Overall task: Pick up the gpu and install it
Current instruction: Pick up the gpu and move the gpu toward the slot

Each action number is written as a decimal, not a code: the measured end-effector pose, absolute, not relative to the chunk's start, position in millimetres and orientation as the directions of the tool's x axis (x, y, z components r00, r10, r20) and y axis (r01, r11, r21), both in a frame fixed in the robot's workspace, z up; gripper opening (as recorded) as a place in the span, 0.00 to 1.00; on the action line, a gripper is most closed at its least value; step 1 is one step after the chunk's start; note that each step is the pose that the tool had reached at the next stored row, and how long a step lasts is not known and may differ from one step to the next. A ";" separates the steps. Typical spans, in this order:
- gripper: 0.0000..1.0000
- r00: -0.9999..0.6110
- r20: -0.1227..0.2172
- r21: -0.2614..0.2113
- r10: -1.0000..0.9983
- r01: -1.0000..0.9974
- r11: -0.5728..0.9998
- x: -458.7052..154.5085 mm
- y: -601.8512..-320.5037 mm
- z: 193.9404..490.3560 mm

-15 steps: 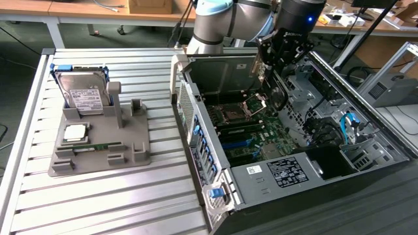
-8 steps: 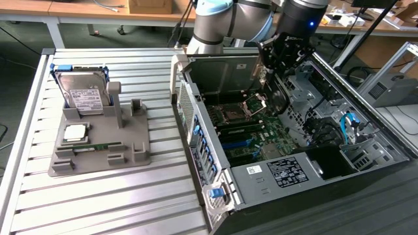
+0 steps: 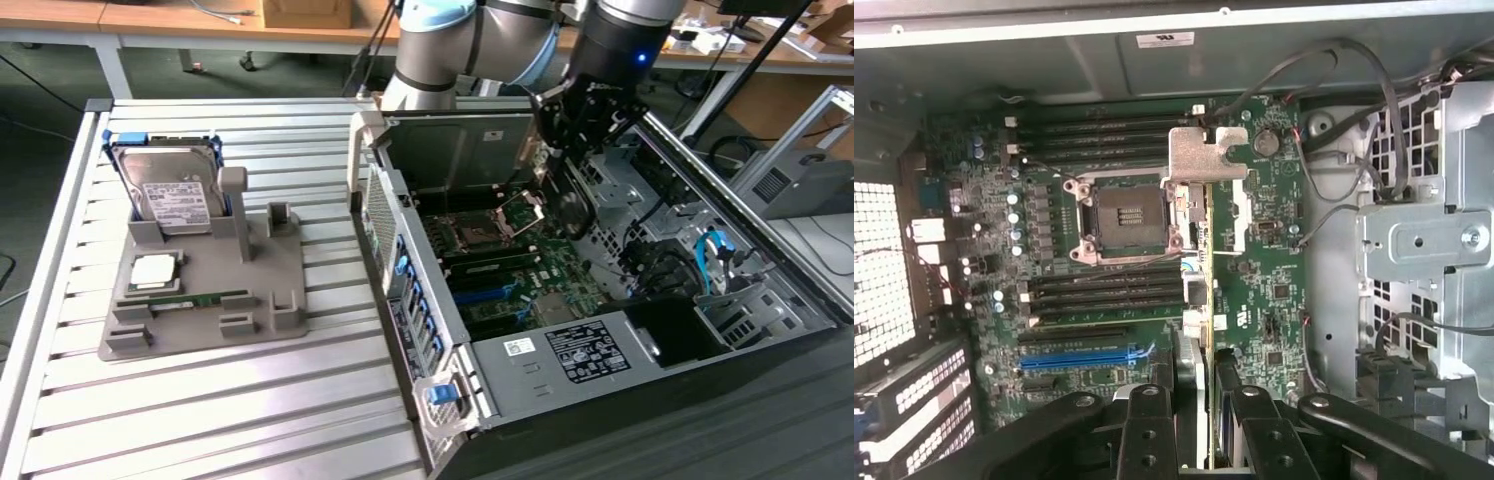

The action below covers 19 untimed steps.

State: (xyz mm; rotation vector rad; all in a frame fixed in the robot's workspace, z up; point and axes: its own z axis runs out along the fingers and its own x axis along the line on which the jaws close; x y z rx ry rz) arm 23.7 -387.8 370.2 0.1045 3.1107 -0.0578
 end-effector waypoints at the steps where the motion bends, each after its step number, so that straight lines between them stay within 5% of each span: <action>1: 0.27 -0.997 -0.030 -0.037 0.067 0.068 0.997 24.8 -387.9 369.4; 19: 0.27 -0.997 -0.030 -0.040 0.066 0.067 0.997 38.5 -388.3 363.9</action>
